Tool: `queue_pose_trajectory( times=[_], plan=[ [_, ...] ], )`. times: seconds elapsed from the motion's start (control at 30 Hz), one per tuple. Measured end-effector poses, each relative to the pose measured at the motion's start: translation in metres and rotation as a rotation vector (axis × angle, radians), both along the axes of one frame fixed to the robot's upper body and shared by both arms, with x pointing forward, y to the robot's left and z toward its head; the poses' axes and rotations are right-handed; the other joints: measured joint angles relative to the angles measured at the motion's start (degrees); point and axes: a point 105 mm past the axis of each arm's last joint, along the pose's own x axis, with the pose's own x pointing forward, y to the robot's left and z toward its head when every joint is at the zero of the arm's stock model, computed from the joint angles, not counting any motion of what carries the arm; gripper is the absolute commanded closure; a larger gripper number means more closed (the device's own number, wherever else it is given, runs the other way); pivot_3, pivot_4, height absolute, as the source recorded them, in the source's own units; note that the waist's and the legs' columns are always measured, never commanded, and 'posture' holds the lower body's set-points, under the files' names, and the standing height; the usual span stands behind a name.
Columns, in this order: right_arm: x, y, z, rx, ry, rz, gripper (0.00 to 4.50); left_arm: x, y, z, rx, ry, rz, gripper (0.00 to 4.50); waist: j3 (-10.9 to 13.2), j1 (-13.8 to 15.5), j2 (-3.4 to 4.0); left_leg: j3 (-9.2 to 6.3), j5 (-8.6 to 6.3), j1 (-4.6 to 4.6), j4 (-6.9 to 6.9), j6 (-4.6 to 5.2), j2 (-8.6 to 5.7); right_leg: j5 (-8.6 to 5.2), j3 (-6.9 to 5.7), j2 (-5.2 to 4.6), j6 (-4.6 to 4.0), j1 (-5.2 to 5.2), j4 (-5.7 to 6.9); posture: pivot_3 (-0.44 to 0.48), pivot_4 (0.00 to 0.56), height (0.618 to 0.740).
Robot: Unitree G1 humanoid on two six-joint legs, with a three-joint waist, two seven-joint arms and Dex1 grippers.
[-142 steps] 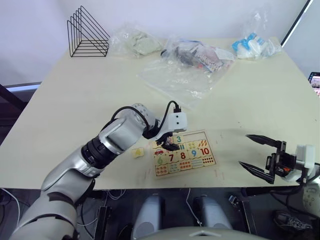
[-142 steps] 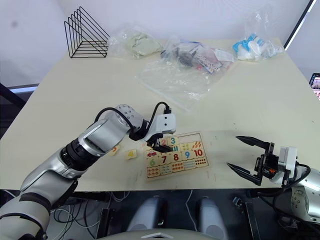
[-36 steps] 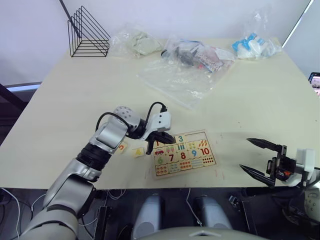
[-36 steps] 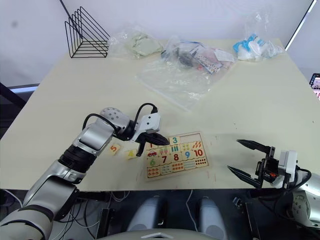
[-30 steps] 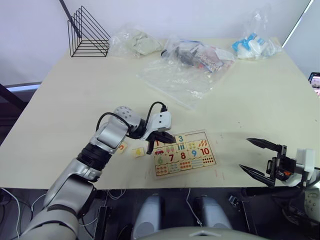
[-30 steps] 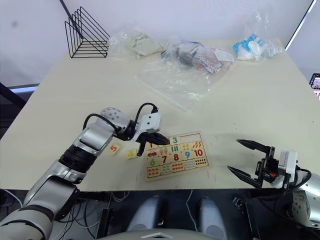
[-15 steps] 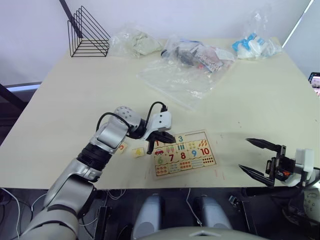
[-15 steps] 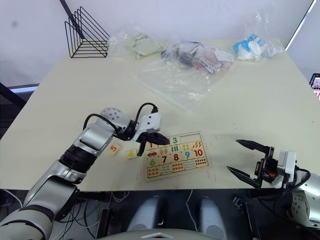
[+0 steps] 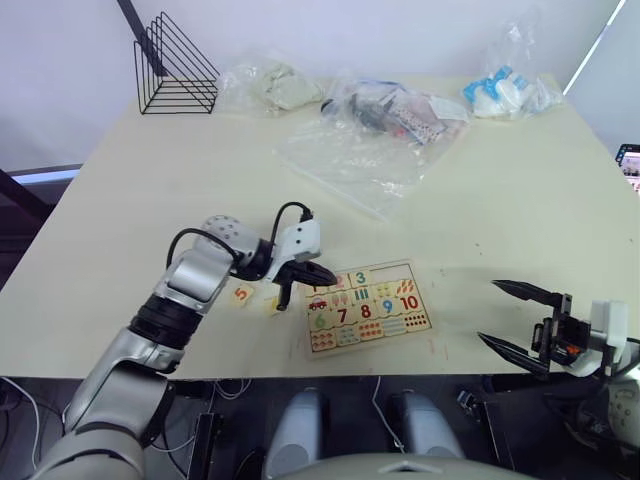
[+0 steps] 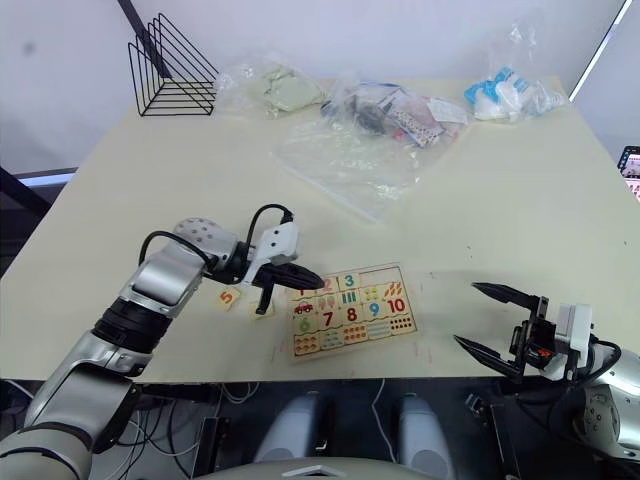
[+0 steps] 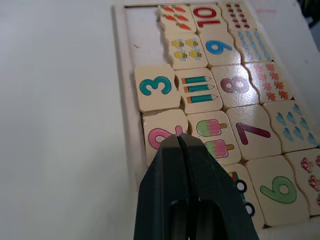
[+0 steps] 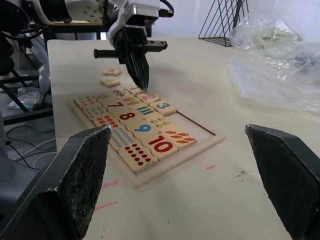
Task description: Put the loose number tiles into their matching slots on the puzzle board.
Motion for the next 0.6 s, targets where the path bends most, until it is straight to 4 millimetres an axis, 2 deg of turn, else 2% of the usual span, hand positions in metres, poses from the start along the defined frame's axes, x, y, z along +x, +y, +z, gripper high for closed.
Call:
queue_pose_trajectory(
  times=[0.23, 0.43, 0.6],
  plan=[
    [0.004, -0.001, -0.003, -0.007, 0.013, -0.036, 0.0, -0.013, 0.019, -0.001, -0.124, 0.027, 0.091, 4.48, 0.0, 0.0, 0.01, -0.07, 0.0, 0.03, -0.01, 0.0, 0.02, 0.0, 0.0, 0.0, -0.01, 0.0, 0.01, 0.0, 0.15, 0.74],
    [0.005, -0.004, -0.006, -0.01, 0.026, -0.059, 0.0, -0.007, 0.038, 0.007, -0.24, -0.03, 0.253, 4.48, 0.0, 0.1, 0.01, -0.11, 0.0, 0.02, -0.01, 0.0, 0.01, 0.0, 0.0, -0.02, 0.0, 0.0, -0.01, 0.0, 0.15, 0.74],
    [0.006, -0.011, -0.008, -0.01, 0.042, -0.105, 0.0, -0.018, 0.062, 0.005, -0.348, -0.017, 0.387, 4.48, 0.0, -0.2, 0.02, -0.19, 0.0, 0.08, -0.04, 0.0, 0.05, 0.0, 0.04, -0.02, -0.01, -0.01, 0.01, 0.0, 0.15, 0.74]
  ],
)
